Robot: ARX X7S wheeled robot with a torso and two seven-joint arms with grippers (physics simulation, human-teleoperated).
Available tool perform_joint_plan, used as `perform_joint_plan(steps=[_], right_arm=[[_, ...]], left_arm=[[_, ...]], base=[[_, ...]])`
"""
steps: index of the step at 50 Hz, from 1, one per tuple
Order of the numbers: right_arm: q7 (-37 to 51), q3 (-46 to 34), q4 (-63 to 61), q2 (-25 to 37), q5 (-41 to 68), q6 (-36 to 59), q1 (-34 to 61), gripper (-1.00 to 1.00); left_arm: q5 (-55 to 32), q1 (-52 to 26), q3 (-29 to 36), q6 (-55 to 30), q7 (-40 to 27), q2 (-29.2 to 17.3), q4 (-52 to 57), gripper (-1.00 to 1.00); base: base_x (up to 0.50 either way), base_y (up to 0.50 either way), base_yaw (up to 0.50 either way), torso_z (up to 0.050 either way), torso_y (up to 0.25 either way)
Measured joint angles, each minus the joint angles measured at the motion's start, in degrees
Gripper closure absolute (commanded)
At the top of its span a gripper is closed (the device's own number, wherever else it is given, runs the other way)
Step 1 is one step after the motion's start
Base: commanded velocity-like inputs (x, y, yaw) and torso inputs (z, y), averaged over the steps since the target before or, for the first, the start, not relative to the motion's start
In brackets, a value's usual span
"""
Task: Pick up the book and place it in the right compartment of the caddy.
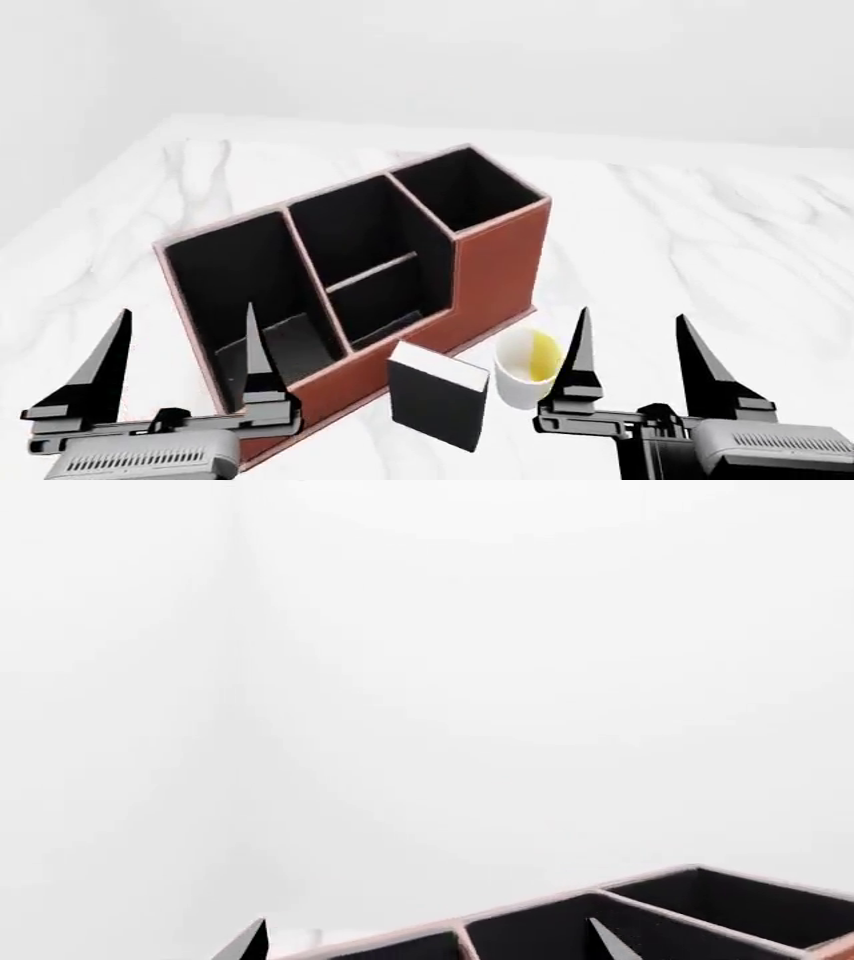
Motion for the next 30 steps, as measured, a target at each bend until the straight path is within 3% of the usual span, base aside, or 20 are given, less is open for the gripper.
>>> perform_joint_plan(steps=[30], right_arm=[[1.69, -1.16, 0.07, 1.25, -0.52, 0.27, 0.11, -1.00]], left_arm=[[-0.02, 0.13, 1.01, 0.14, -1.25, -1.13, 0.13, -1.00]], base=[[-0.05, -0.01, 0.50, 0.000, 0.000]])
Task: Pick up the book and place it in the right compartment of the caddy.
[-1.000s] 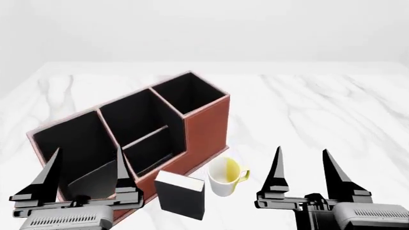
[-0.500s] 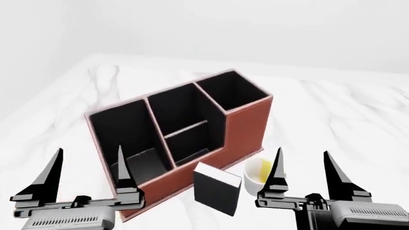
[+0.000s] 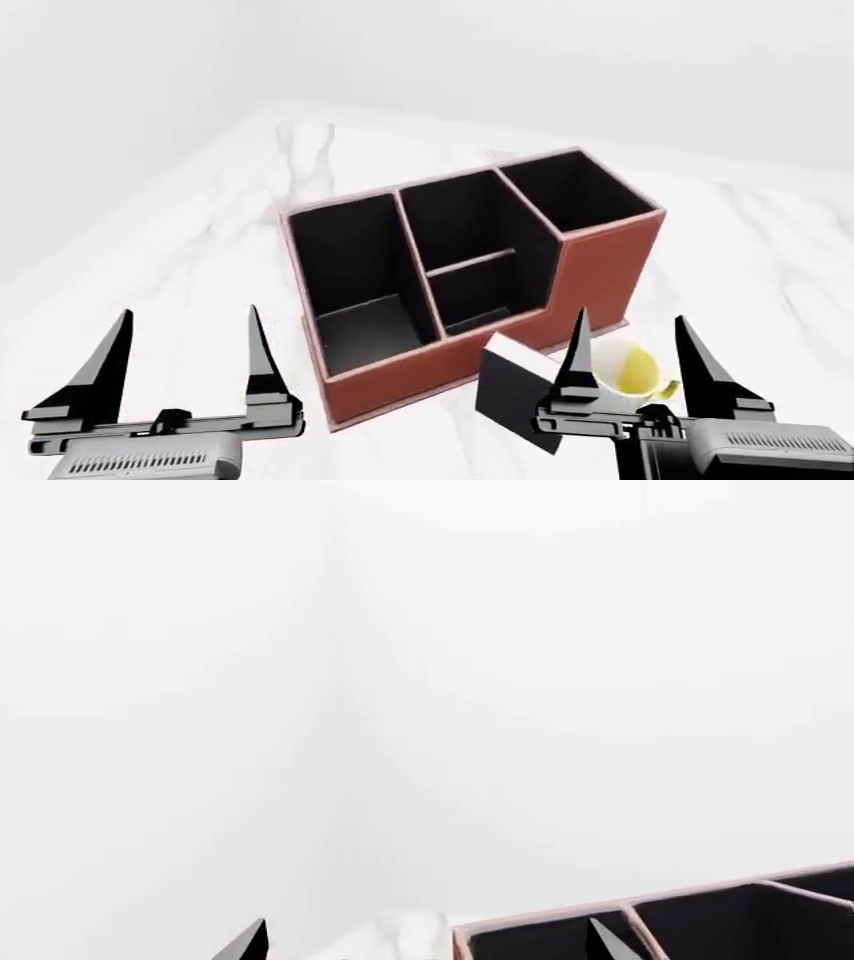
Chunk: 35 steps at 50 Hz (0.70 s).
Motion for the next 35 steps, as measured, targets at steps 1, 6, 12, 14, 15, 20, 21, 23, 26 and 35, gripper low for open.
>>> perform_joint_plan(steps=[1, 6, 12, 14, 15, 20, 21, 23, 26, 35], right_arm=[[0.04, -0.04, 0.00, 0.04, -0.01, 0.00, 0.01, -1.00], [0.25, -0.23, 0.07, 0.23, -0.05, -0.06, 0.04, -1.00], [0.48, -0.43, 0.11, 0.46, -0.09, -0.10, 0.06, -1.00], [0.55, -0.50, 0.11, 0.54, -0.09, -0.12, 0.06, -1.00], [0.59, -0.54, 0.11, 0.58, -0.10, -0.13, 0.06, -1.00], [0.79, -0.72, 0.11, 0.76, -0.14, -0.13, 0.07, -1.00], [0.84, -0.75, 0.10, 0.80, -0.15, -0.13, 0.08, -1.00], [0.91, -0.82, 0.10, 0.87, -0.17, -0.13, 0.09, -1.00], [1.02, -0.92, 0.08, 0.97, -0.16, -0.14, 0.09, -1.00], [1.37, -1.17, 0.07, 1.26, -0.13, -0.19, 0.12, -1.00]], left_arm=[[-0.01, 0.00, 0.03, 0.01, -0.04, -0.04, 0.00, -1.00], [-0.06, -0.01, 0.16, 0.03, -0.22, -0.21, 0.00, -1.00], [-0.11, -0.01, 0.32, 0.03, -0.45, -0.41, 0.02, -1.00], [-0.13, 0.00, 0.38, 0.03, -0.52, -0.48, 0.04, -1.00], [-0.14, 0.01, 0.41, 0.03, -0.56, -0.51, 0.05, -1.00], [-0.19, 0.05, 0.53, 0.05, -0.73, -0.69, 0.13, -1.00], [-0.20, 0.05, 0.56, 0.06, -0.76, -0.72, 0.13, -1.00], [-0.21, 0.06, 0.62, 0.06, -0.83, -0.79, 0.14, -1.00], [-0.25, 0.07, 0.69, 0.06, -0.93, -0.89, 0.19, -1.00], [-0.29, 0.11, 0.96, 0.10, -1.22, -1.17, 0.27, -1.00]], base=[[-0.05, -0.02, 0.50, 0.000, 0.000], [-0.05, -0.02, 0.50, 0.000, 0.000], [-0.05, -0.02, 0.50, 0.000, 0.000], [-0.05, -0.02, 0.50, 0.000, 0.000], [-0.04, -0.02, 0.50, 0.000, 0.000], [-0.05, -0.02, 0.50, 0.000, 0.000], [-0.05, -0.02, 0.50, 0.000, 0.000], [-0.05, -0.02, 0.50, 0.000, 0.000], [-0.05, -0.02, 0.50, 0.000, 0.000], [-0.04, -0.02, 0.50, 0.000, 0.000]])
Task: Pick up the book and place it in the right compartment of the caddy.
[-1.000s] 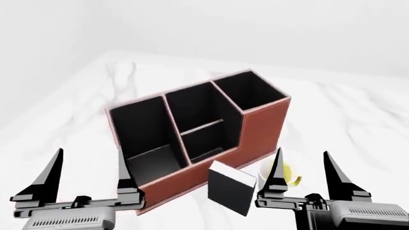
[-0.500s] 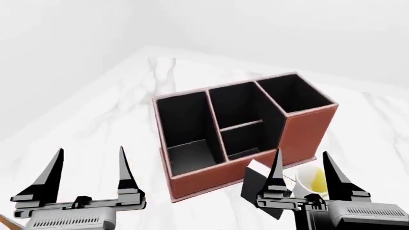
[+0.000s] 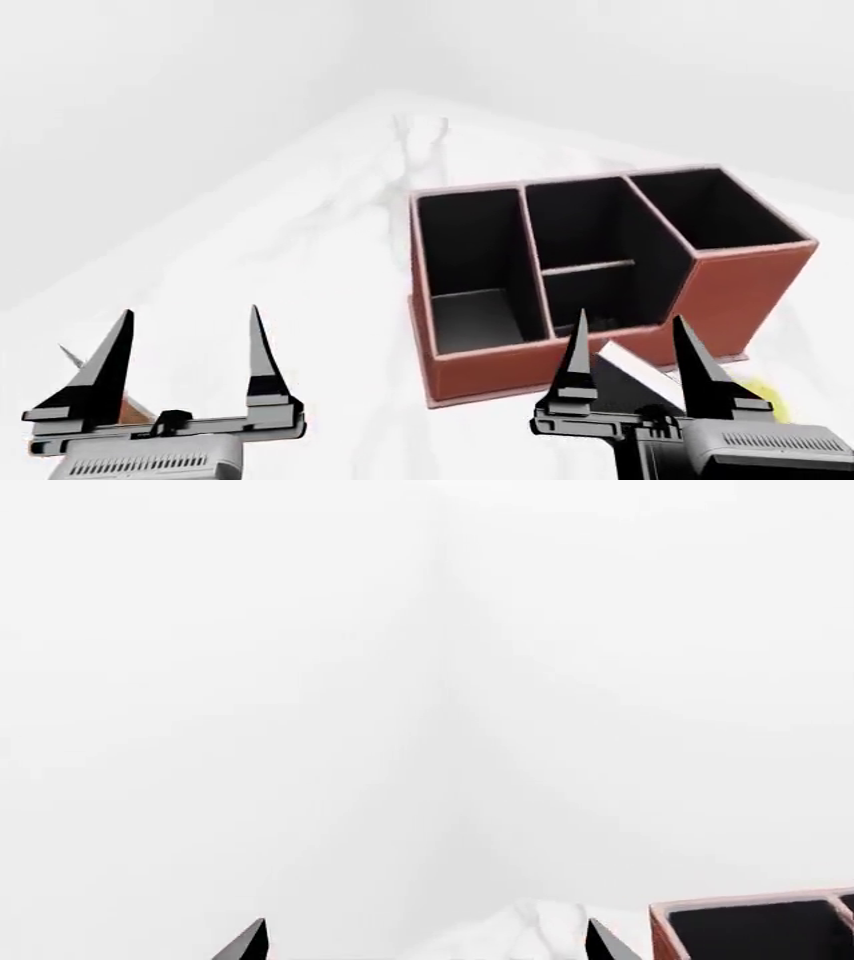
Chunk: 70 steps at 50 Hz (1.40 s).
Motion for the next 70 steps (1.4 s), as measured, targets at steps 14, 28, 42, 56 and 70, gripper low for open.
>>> perform_joint_plan(steps=[14, 28, 42, 56, 70], right_arm=[[0.49, -0.30, 0.06, 0.43, 0.23, 0.03, 0.13, -1.00], [0.97, -0.49, 0.03, 0.69, 0.90, 0.20, 0.17, -1.00], [0.88, -0.55, -0.04, 1.12, 3.10, 0.71, 0.21, -1.00], [0.79, -0.84, 0.18, 1.71, 3.77, 0.27, 0.32, -1.00], [0.50, -1.02, 0.33, 2.19, 5.06, -0.21, 0.24, -1.00]], left_arm=[[-0.11, -0.11, 0.37, -0.10, -0.45, -0.41, -0.02, -1.00], [-0.14, -0.16, 0.67, -0.13, -0.95, -0.82, -0.10, -1.00], [-0.14, -0.19, 1.02, -0.13, -1.43, -1.18, -0.12, -1.00], [-0.48, -0.23, 1.41, -0.11, -1.67, -1.51, -0.11, -1.00], [-0.90, -0.16, 1.37, -0.04, -2.07, -1.92, 0.05, -1.00]], base=[[-0.04, -0.03, 0.50, 0.000, 0.000], [-0.10, 0.09, 0.18, 0.000, 0.000], [0.28, -0.36, 0.00, 0.000, 0.000], [0.01, -0.02, 0.00, 0.000, 0.000], [0.30, -0.40, 0.00, 0.000, 0.000]])
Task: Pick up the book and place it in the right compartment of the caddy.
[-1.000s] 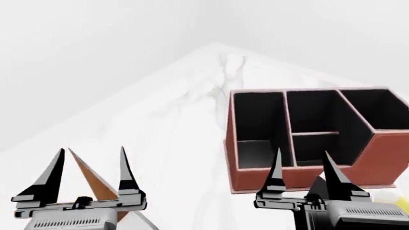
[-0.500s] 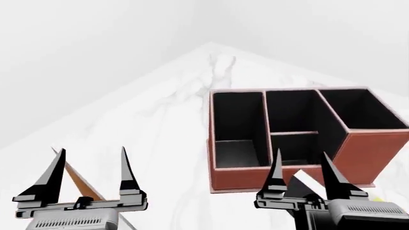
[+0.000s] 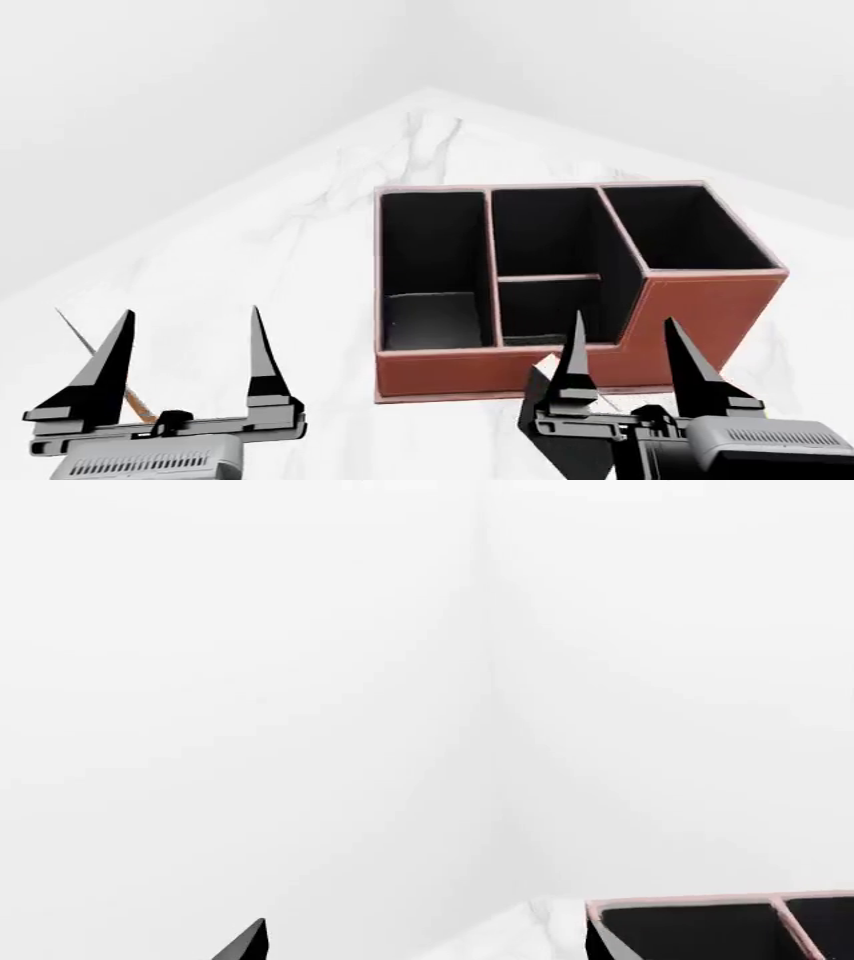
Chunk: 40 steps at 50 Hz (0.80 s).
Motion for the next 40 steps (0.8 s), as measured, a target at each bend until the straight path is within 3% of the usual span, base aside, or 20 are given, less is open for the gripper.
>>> perform_joint_plan(steps=[18, 25, 40], right_arm=[[0.42, -0.20, 0.23, 0.47, -0.08, -0.80, -0.02, -1.00], [0.61, -0.52, 0.40, 0.59, -0.69, -1.33, -0.07, -1.00], [0.86, -1.03, 0.43, 0.85, -0.61, -1.69, -0.14, -1.00]], left_arm=[[-0.06, -0.03, 0.29, 0.29, -0.51, -0.38, -0.13, -1.00], [0.05, -0.06, 0.52, 0.41, -0.70, -0.54, -0.22, -1.00], [0.23, -0.03, 0.92, 0.74, -1.12, -0.88, -0.41, -1.00]], base=[[0.02, -0.02, 0.00, 0.000, 0.000], [-0.08, -0.07, 0.45, 0.000, 0.000], [0.00, 0.00, 0.00, 0.000, 0.000]])
